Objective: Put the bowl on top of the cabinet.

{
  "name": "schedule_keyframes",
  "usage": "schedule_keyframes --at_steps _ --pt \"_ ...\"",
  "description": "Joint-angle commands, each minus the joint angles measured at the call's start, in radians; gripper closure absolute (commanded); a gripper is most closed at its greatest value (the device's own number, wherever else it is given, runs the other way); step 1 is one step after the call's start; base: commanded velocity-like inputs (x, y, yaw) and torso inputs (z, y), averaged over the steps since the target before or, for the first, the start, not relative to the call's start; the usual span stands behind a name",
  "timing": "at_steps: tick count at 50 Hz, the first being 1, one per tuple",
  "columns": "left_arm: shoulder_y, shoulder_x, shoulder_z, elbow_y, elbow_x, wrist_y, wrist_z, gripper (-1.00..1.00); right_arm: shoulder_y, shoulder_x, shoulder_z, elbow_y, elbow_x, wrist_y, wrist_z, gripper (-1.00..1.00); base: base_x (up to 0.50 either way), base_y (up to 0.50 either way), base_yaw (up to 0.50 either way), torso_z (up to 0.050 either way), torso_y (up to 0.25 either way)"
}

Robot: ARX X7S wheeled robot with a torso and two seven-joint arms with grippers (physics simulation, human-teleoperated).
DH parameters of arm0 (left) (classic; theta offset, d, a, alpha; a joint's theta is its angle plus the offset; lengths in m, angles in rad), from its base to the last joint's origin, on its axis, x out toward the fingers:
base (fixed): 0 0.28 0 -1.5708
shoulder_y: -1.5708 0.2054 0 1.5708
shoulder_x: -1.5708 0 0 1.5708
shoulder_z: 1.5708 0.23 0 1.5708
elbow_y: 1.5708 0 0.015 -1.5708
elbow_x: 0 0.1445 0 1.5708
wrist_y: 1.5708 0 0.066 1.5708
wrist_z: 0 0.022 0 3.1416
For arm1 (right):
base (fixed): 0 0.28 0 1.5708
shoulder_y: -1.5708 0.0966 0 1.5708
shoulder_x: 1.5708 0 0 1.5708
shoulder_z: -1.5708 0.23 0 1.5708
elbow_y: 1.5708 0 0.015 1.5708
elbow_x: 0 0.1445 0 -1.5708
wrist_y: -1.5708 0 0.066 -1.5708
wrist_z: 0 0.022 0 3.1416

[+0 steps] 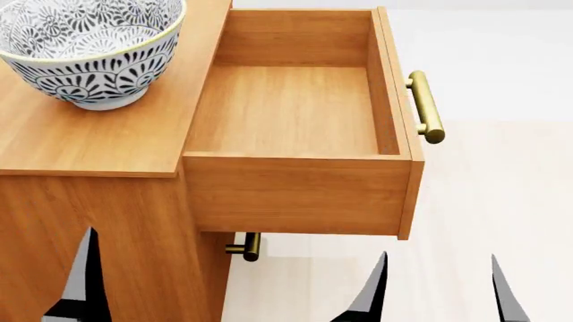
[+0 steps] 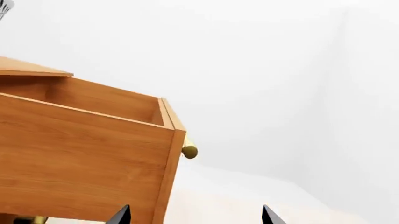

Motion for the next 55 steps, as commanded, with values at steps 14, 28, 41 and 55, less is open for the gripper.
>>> schedule_keyframes --at_steps 14,28,41,55 --pt "0.067 -0.058 -0.16 -0.069 -0.04 0.115 0.02 -1.0 -0.333 0.218 0.357 -0.105 -0.092 -0.052 -0.005 -1.0 0.0 0.0 0.0 0.0 0.0" --pt "0.105 -0.101 -0.241 -0.06 -0.077 0.149 -0.006 -1.0 -0.847 0.355 0.894 -0.198 -0.124 -0.098 -0.001 -1.0 0.0 0.0 0.0 0.0 0.0" --pt "0.152 -0.155 -0.339 -0.034 -0.126 0.177 -0.043 -1.0 -1.776 0.154 1.945 -0.307 -0.155 -0.078 -0.191 -1.0 0.0 0.0 0.0 0.0 0.0" --pt "0.192 -0.188 -0.408 -0.026 -0.157 0.203 -0.064 -1.0 -1.774 -0.185 2.177 -0.369 -0.139 0.07 -0.502 -1.0 0.0 0.0 0.0 0.0 0.0"
